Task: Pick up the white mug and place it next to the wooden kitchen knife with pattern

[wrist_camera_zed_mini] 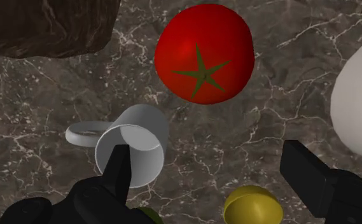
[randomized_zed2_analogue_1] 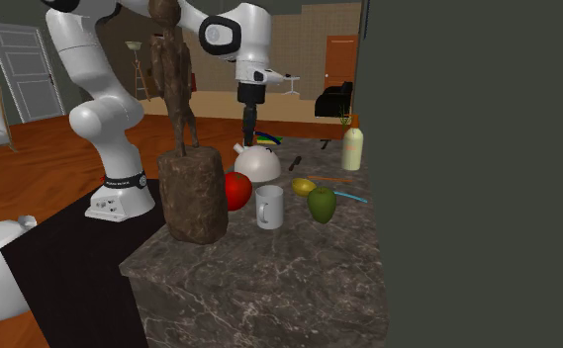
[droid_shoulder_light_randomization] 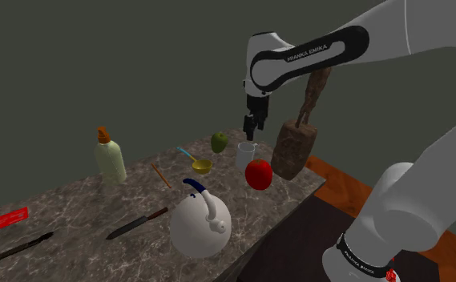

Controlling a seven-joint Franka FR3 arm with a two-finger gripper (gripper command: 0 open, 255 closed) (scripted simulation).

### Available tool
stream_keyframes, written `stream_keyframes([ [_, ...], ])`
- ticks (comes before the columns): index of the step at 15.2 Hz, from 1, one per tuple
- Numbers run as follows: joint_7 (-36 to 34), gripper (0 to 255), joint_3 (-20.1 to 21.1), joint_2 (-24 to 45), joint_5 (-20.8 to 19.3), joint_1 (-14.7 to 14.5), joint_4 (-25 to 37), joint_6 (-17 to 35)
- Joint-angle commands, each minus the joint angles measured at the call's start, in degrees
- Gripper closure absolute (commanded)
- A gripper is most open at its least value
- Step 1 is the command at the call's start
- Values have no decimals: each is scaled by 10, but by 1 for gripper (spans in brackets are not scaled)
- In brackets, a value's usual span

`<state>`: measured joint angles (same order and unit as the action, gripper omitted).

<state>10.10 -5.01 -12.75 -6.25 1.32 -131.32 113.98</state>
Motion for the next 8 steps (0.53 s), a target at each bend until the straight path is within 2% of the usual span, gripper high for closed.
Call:
stream_keyframes([
  [1,4,0,-5,46,4,2,13,24],
  [8,22,0,-17,202,27,13,83,79],
])
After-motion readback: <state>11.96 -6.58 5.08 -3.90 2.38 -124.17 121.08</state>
